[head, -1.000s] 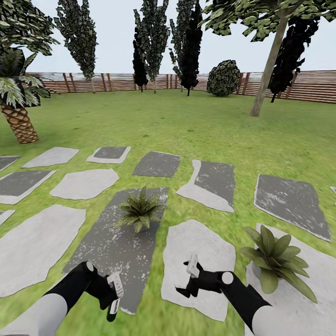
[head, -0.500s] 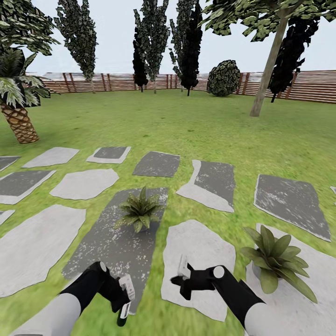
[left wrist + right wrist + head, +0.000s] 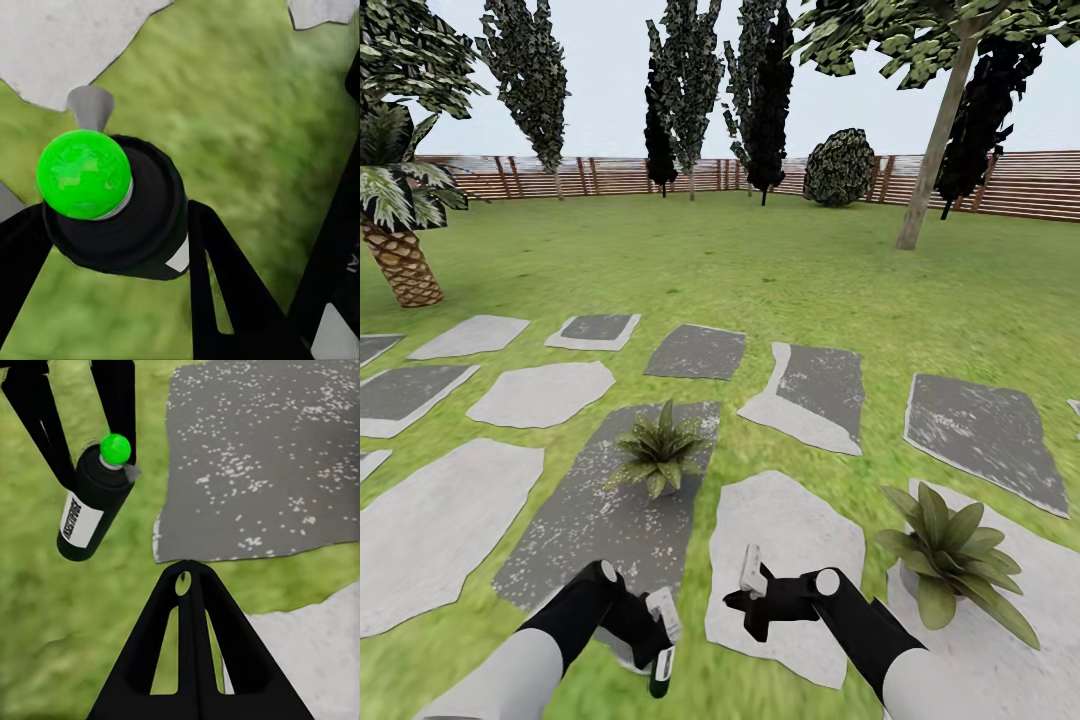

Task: Pick up the pesticide atomizer in the garden and spray insectifuge to fully cover both potted plants in the garden.

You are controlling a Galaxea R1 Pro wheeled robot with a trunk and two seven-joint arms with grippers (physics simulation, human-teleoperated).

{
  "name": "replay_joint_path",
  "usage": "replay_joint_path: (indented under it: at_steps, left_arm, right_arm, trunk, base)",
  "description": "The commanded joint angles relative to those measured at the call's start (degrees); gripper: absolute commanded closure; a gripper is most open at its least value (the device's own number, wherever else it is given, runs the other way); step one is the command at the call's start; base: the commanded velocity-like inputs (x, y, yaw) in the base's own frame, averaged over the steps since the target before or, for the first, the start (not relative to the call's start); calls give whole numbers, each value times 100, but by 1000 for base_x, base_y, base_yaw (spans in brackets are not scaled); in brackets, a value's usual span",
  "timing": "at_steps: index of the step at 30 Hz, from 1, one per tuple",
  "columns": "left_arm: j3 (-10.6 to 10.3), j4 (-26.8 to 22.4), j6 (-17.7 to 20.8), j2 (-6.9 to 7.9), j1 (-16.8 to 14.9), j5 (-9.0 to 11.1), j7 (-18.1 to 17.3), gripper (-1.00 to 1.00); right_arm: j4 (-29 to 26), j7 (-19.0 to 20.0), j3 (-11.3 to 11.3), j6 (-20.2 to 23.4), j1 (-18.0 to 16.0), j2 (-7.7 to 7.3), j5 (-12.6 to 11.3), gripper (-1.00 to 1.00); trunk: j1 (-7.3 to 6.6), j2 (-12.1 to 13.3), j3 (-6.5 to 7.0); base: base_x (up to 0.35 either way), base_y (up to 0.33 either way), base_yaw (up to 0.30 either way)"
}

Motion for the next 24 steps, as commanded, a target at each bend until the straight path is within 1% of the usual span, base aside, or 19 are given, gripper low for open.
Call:
replay_joint_path:
  at_steps: [1,4,5,7,10,20,22,24]
  left_arm:
    - [-2,-12,60,-23,-1,-8,-29,100]
    - [-1,-12,53,-98,1,-3,-28,100]
    - [-1,-10,24,-124,3,-3,-31,100]
    - [-1,-5,-107,-139,6,1,-29,100]
    - [3,-3,-298,-153,8,11,-27,100]
    - [4,-3,-377,-180,8,23,-42,100]
    - [7,-3,-629,-195,8,34,-44,100]
    - [16,9,-858,-235,8,132,-45,100]
  right_arm:
    - [-5,1,-5,-49,-3,3,61,100]
    - [-3,1,-5,-49,-3,73,64,100]
    - [2,1,-5,-49,-3,119,67,100]
    - [5,1,-5,-49,-3,142,69,100]
    - [7,1,-5,-49,-3,153,69,100]
    - [39,1,2,-57,-3,153,78,100]
    - [39,1,2,-58,-3,153,78,100]
    - [41,1,3,-58,-3,153,78,100]
  trunk:
    - [-1,-2,-5]
    - [-1,-2,-5]
    - [-1,-2,-5]
    - [-1,-2,-5]
    - [-1,-2,-5]
    - [-1,-2,-5]
    - [-1,-2,-5]
    - [-1,-2,-5]
  base:
    - [0,0,0]
    - [0,0,0]
    - [0,0,0]
    - [0,0,0]
    - [0,0,0]
    - [0,0,0]
    - [0,0,0]
    - [0,0,0]
